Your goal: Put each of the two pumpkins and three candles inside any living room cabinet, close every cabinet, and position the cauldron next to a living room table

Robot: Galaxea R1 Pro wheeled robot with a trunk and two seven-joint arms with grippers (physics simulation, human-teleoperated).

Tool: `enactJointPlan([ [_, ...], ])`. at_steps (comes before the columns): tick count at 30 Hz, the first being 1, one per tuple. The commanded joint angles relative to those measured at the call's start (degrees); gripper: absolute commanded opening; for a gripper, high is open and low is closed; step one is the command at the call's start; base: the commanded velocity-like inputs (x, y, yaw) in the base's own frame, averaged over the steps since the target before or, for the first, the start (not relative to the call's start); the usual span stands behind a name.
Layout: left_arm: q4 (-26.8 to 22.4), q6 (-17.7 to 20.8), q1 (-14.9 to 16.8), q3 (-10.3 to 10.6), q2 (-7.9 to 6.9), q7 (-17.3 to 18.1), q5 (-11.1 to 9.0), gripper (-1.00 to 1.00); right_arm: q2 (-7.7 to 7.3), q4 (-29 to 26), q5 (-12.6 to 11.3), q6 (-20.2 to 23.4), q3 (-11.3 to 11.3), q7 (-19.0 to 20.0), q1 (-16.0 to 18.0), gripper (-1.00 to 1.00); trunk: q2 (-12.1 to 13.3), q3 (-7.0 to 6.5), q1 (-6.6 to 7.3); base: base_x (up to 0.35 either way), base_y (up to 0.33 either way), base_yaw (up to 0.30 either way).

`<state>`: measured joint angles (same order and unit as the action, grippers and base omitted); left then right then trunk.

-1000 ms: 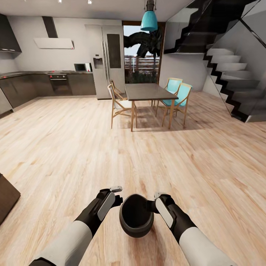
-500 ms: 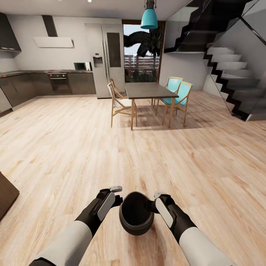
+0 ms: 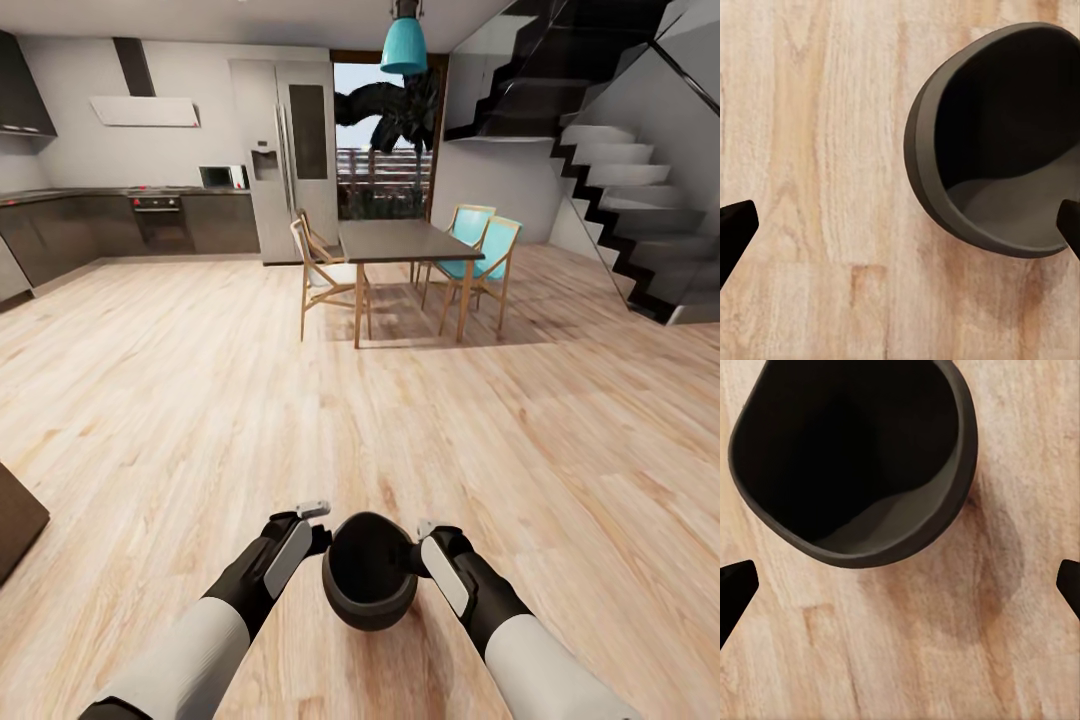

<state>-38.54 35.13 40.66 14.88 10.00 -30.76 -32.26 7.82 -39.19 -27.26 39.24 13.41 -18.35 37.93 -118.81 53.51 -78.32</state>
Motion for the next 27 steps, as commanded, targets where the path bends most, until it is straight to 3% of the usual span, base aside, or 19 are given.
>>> enactJointPlan([
  [1, -0.1, -0.1, 0.0, 0.1, 0.00, -0.5, -0.5, 1.00, -0.04, 0.0, -0.6, 0.1, 0.2, -0.6, 0.0, 1.00, -0.4, 0.24, -0.22, 0.000, 0.000, 0.000],
  [5, 0.0, -1.6, 0.0, 1.0, 0.00, -0.5, -0.6, 1.00, -0.07, 0.2, -0.5, 0.0, 0.2, -0.6, 0.0, 1.00, -2.0, 0.95, -1.10, 0.000, 0.000, 0.000],
  [8, 0.0, -3.3, 0.0, 3.3, 0.00, -0.5, -0.7, 1.00, -0.13, 0.2, -0.5, 0.0, 0.2, -0.6, 0.0, 1.00, -3.2, 1.49, -1.75, 0.000, 0.000, 0.000],
  [11, 0.0, -4.0, 0.0, 4.3, 0.00, -0.5, -0.7, 1.00, -0.28, 0.2, -0.5, 0.0, 0.2, -0.6, 0.0, 1.00, -4.5, 2.03, -2.41, 0.000, 0.000, 0.000],
  [21, -0.2, -4.4, 0.0, 4.6, 0.00, -0.5, -0.8, 1.00, -0.56, 0.2, -0.4, -1.8, 0.3, -0.5, 0.0, 1.00, -8.5, 3.83, -4.61, 0.000, 0.000, 0.000],
  [27, -0.2, -7.1, 0.0, 5.0, 0.00, -0.6, -1.0, 1.00, -0.68, 0.2, -0.3, -3.7, 0.3, -0.3, 0.0, 1.00, -10.9, 4.90, -5.93, 0.000, 0.000, 0.000],
])
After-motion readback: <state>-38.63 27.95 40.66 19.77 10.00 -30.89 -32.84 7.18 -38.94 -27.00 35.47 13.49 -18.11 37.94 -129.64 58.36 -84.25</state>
